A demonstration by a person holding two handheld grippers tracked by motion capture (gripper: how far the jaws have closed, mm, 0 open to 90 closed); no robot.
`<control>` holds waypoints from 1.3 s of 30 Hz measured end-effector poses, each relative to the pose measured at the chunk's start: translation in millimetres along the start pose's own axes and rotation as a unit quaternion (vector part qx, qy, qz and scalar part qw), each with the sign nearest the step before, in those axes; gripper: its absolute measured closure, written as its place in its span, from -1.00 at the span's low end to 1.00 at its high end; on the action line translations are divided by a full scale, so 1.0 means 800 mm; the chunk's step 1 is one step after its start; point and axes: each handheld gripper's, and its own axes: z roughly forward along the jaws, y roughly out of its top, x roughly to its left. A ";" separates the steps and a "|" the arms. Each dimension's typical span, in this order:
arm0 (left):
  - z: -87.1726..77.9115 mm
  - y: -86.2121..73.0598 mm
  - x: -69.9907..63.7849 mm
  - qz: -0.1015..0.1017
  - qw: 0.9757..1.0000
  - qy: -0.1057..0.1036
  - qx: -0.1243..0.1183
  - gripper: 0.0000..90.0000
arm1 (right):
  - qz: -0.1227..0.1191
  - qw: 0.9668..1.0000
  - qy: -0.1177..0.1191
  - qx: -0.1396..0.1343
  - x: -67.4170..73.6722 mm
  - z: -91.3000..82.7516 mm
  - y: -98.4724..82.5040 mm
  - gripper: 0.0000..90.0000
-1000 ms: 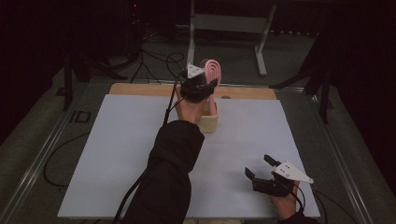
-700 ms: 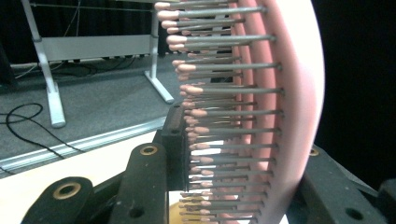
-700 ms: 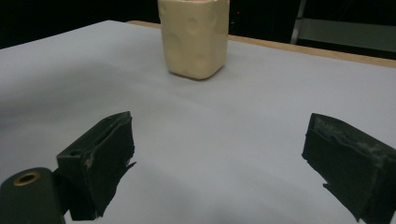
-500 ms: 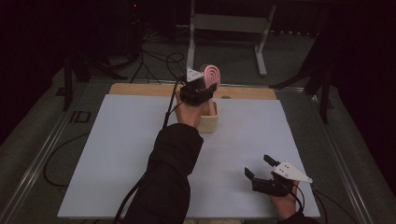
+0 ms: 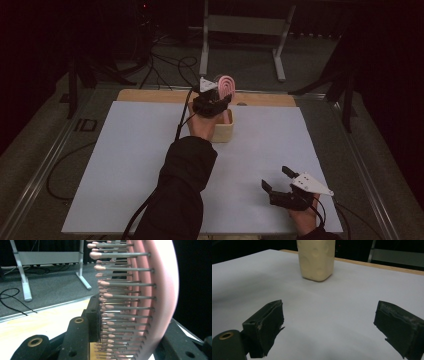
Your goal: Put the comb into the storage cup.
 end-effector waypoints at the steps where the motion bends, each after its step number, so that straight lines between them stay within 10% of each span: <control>1: 0.001 -0.001 -0.001 0.000 1.000 -0.001 0.001 0.41 | 0.000 1.000 0.000 0.000 0.000 0.000 0.000 -0.81; 39: 0.017 -0.039 0.008 -0.019 0.999 -0.003 0.035 0.39 | -0.001 1.000 0.000 0.005 0.001 0.002 -0.001 -0.81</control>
